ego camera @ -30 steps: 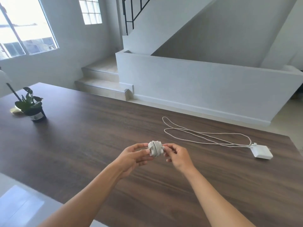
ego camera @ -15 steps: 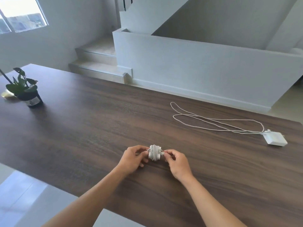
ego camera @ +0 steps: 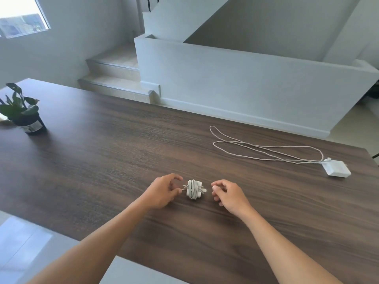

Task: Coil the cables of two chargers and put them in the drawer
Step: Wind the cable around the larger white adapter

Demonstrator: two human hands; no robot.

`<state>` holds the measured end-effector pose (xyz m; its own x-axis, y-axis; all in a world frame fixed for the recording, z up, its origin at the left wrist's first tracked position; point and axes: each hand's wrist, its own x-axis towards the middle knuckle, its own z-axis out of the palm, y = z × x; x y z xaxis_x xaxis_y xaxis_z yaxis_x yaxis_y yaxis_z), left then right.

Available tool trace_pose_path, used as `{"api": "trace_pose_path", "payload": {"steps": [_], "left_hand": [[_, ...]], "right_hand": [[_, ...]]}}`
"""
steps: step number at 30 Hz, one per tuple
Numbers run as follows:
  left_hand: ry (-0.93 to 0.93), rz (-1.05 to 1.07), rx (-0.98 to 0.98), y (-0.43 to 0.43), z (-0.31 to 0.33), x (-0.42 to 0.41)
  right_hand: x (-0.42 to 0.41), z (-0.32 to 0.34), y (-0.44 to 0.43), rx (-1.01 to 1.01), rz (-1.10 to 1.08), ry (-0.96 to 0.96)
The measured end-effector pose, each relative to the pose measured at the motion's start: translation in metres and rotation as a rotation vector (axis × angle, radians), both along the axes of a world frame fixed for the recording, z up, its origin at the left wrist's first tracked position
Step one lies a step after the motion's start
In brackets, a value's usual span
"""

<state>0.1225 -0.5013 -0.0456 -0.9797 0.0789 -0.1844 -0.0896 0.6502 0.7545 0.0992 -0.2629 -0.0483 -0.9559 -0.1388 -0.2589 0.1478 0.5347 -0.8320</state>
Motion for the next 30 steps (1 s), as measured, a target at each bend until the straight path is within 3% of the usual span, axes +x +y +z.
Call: {"api": "trace_pose_path", "payload": {"steps": [3,9,18,30], "left_hand": [[0.158,0.023,-0.185,0.006,0.021,-0.010],[0.339,-0.102,-0.305,0.051,0.069,-0.045],[0.379,-0.316,-0.377,0.157,0.082,-0.095],[0.340,-0.607,-0.383,0.378,0.070,-0.138]], "right_hand": [[-0.009,0.014,0.008,0.073,0.014,0.040],[-0.029,0.056,0.026,0.208,0.062,0.162],[-0.041,0.083,0.123,0.319,-0.059,0.193],[-0.041,0.072,0.333,0.462,-0.340,0.169]]}}
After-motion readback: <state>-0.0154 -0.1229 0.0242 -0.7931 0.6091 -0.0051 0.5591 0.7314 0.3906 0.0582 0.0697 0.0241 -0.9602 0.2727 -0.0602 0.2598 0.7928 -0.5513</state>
